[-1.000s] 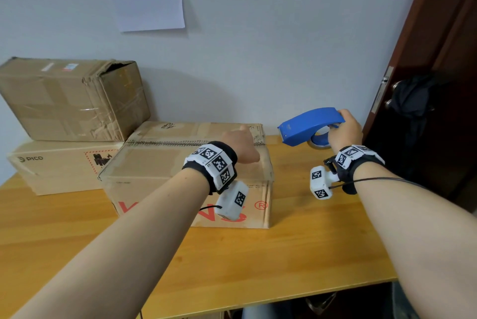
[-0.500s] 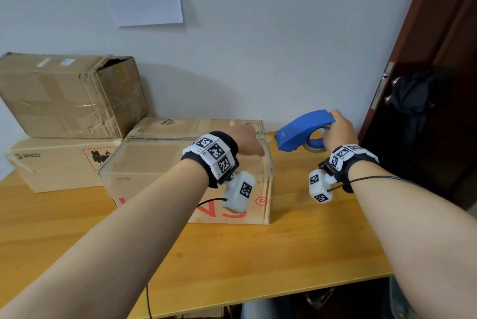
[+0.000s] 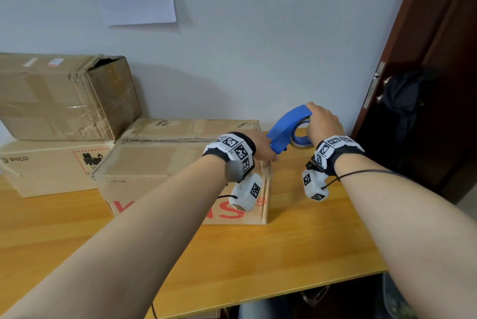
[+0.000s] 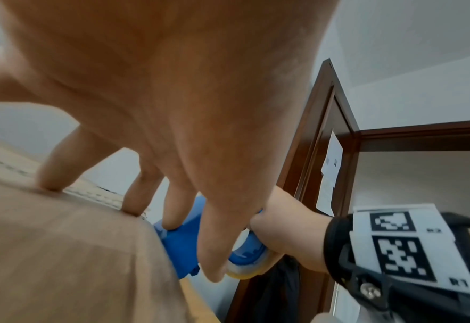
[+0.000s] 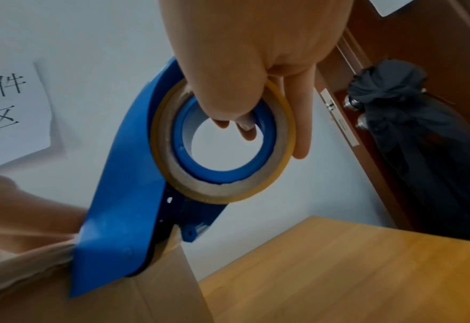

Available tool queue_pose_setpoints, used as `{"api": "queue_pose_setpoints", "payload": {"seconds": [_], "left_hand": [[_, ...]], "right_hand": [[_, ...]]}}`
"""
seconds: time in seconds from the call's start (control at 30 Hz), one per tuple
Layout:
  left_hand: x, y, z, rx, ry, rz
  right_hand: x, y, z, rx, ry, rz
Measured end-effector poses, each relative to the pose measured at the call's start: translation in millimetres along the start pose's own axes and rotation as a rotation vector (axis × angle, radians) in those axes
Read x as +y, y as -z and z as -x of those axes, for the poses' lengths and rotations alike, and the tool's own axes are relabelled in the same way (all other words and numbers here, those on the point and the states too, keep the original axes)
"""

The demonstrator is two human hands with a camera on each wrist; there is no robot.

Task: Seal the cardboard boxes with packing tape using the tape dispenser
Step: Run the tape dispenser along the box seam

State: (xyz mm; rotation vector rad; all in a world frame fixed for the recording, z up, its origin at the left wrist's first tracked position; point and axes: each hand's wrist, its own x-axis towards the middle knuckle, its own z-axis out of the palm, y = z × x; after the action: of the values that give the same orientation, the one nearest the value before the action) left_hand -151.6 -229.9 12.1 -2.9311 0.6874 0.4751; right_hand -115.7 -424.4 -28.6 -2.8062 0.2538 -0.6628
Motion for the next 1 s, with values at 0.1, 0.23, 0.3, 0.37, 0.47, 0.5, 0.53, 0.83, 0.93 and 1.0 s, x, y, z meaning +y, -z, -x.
{"api": "queue_pose_setpoints", "payload": {"seconds": [0.1,0.23,0.3,0.37,0.47,0.5,0.53,0.83,0.93,1.0], "left_hand": [[4.6,1.2,-4.3,-0.009,0.04,-0.034],[8.1,0.5,-10.1,-0.021,0.076,-0.05],[8.4,2.3,-10.0,-0.023,0.083,-0.041],[9.5,4.3,-7.1,-0.015,0.075,-0.037],[14.2,4.3,1.1,0.007,0.058,-0.024],[14.6,3.9,2.4,0.015,0.055,-0.012],[14.0,3.8,3.2,0.026,0.054,0.006],[0.1,3.1,-2.4,0.037,0.055,0.137],[-3.9,0.7,-6.7,0.042,0.059,0.172],[-7.8,0.3,-9.4,0.029,0.056,0.204]], "right_hand": [[-4.8,4.1,-3.7,-0.025,0.016,0.078],[-7.9,7.0,-8.3,-0.053,0.022,0.157],[-8.8,9.4,-8.7,-0.066,0.015,0.177],[-11.4,12.0,-6.6,-0.112,0.019,0.231],[-5.2,7.6,2.4,-0.241,-0.017,0.291],[0.7,4.3,4.7,-0.269,-0.059,0.273],[7.0,1.6,8.1,-0.301,-0.107,0.247],[60.6,-29.7,34.1,-0.749,-0.253,0.291],[52.7,-23.3,52.9,-0.762,-0.259,0.167],[45.1,-19.9,68.7,-0.821,-0.259,0.311]]}}
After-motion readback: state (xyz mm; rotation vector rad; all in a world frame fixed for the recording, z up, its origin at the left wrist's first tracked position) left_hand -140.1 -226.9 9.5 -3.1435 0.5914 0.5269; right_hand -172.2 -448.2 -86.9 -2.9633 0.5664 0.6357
